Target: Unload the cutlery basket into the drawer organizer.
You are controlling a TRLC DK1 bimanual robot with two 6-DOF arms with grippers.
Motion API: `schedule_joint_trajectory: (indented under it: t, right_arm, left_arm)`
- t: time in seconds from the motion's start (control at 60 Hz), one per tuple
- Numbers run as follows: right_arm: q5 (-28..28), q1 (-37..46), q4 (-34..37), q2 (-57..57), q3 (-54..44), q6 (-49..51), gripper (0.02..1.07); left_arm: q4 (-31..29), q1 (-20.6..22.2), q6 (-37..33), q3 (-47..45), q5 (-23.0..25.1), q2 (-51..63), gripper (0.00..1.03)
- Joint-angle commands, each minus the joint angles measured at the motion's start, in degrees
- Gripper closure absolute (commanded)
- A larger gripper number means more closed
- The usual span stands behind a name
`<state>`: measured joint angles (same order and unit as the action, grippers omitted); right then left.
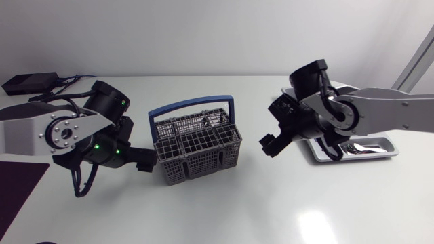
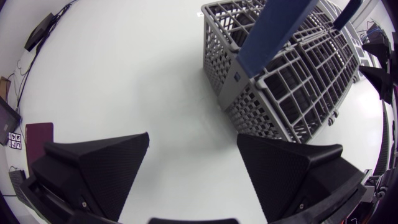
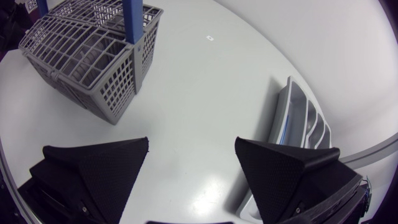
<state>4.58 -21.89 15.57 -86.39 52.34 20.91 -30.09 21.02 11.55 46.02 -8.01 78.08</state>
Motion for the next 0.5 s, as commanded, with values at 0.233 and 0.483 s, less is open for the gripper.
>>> schedule_joint_trajectory:
  t: [0.233, 0.483]
  right_arm:
    - [-0.1, -5.0, 1.0, -8.2, 7.3, -7.0, 0.07]
    - [-1.0, -8.9, 1.0, -8.3, 8.4, -8.3, 0.07]
  left_arm:
    - [4.8, -2.0, -1.1, 5.2, -0.2, 7.4, 0.04]
    - [6.8, -2.8, -1.8, 8.9, -0.2, 12.1, 0.04]
